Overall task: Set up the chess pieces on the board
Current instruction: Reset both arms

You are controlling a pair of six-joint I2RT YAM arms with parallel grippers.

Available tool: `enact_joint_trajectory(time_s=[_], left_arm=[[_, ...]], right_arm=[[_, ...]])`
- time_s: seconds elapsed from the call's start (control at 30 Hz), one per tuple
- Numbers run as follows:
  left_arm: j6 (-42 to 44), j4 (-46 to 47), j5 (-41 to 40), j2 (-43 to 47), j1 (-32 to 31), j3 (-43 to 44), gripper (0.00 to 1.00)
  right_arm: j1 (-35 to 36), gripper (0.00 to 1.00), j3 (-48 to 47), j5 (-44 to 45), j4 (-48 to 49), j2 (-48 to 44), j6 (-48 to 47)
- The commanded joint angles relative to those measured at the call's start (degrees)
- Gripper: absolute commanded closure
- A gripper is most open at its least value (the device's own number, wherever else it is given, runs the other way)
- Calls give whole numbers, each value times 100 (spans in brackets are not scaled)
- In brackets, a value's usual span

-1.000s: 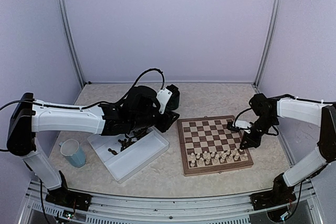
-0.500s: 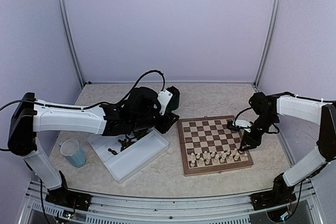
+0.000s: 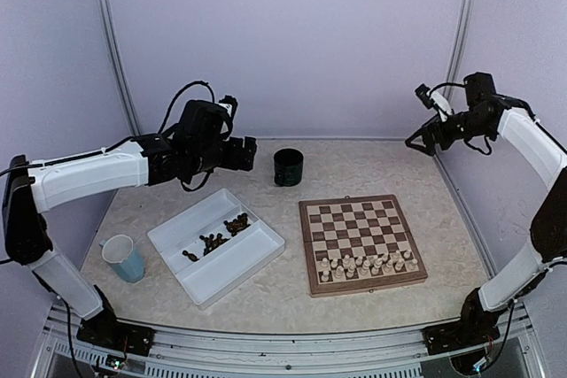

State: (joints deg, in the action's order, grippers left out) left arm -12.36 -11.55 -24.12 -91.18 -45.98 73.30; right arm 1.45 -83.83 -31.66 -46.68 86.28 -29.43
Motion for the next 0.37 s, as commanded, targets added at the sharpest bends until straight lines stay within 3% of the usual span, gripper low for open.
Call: enact_joint_trajectory(time_s=[0.0, 0.1, 0.17, 0.33], left_arm=[[-824, -355, -163, 589, 669, -1, 1], [-1460, -519, 403, 809, 1328, -5, 1], [-1590, -603, 707, 849, 1598, 29, 1], [-1321, -620, 461, 893, 1633, 87, 1]], right_arm=[[-755, 1, -199, -635, 1986, 22, 1826], [-761, 1, 200, 101, 2631, -134, 2380], [-761, 1, 550, 118, 2879, -317, 2388], [-760, 1, 1167, -167, 3277, -792, 2457]])
